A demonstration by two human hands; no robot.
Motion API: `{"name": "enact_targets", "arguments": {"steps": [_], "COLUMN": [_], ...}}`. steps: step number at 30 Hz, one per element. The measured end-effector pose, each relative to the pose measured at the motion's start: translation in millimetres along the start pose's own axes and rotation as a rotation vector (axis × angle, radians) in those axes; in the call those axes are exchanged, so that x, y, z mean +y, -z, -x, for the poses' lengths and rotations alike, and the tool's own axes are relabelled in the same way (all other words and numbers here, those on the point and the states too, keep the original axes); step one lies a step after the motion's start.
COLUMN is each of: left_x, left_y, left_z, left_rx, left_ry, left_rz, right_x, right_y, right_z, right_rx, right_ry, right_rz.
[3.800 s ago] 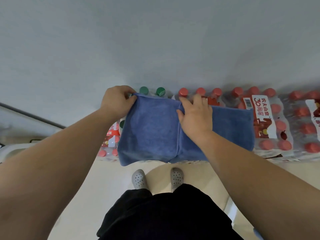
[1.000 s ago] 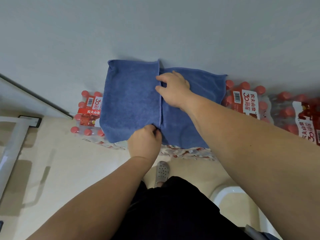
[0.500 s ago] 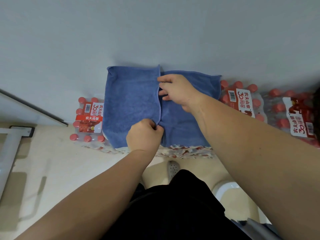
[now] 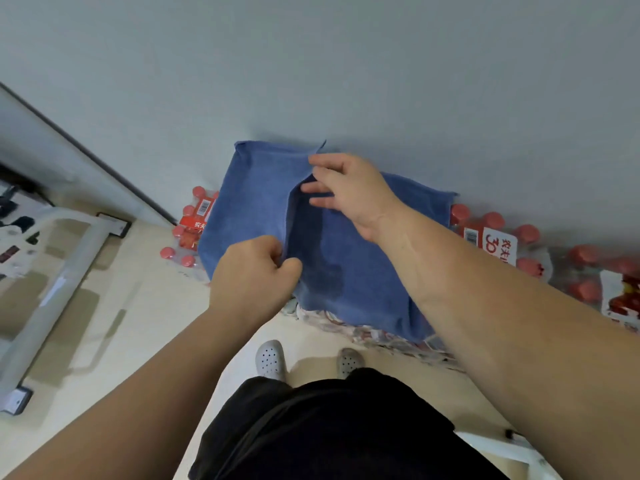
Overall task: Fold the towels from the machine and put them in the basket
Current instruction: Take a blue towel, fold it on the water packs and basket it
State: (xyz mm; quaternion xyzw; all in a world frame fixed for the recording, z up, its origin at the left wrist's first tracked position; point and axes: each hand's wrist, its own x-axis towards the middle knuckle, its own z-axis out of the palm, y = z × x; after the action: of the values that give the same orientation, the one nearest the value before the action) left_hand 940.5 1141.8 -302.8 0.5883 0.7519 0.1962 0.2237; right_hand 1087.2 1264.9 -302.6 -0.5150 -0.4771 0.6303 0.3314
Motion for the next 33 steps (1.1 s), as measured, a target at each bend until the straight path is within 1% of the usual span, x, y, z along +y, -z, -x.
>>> {"name": "enact_targets", "arguments": {"steps": [2, 4, 7, 9, 10, 12, 14, 19, 21, 25, 28, 30, 33], "left_x": [23, 47, 71, 76, 77, 76, 77, 84, 90, 112, 124, 125, 118], "left_y": [0, -9, -37, -62, -74, -92, -100, -94, -83, -61, -63, -77, -100], "left_z": [7, 13, 18, 19, 19, 18, 18, 12, 11, 11, 15, 17, 19], "left_rx": [-0.015, -0.057, -0.205, -0.342, -0.407, -0.495, -0.515, -0.549, -0.543, -0.502, -0.545, -0.611, -0.712], "left_ry": [-0.056, -0.113, -0.160, -0.158, -0.162, -0.188, -0.202, -0.183, -0.184, -0.230, -0.290, -0.317, -0.332], "left_rz": [0.019, 0.043, 0.007, -0.058, -0.088, -0.142, -0.175, -0.186, -0.165, -0.084, -0.069, -0.110, -0.202], "right_x": [-7, -10, -3, 12, 21, 38, 48, 49, 44, 29, 27, 36, 53], "right_y": [16, 39, 77, 99, 107, 117, 122, 123, 123, 131, 143, 152, 159], "right_z": [11, 21, 35, 41, 43, 47, 48, 47, 48, 53, 62, 68, 73], "right_rx": [0.060, 0.168, 0.348, 0.386, 0.375, 0.300, 0.249, 0.219, 0.217, 0.304, 0.350, 0.352, 0.243], "right_ry": [0.048, 0.079, 0.061, -0.007, -0.054, -0.133, -0.149, -0.142, -0.103, -0.012, 0.019, -0.022, -0.085], "right_rz": [-0.005, -0.011, -0.007, 0.052, 0.093, 0.201, 0.260, 0.326, 0.288, 0.135, 0.128, 0.243, 0.574]}}
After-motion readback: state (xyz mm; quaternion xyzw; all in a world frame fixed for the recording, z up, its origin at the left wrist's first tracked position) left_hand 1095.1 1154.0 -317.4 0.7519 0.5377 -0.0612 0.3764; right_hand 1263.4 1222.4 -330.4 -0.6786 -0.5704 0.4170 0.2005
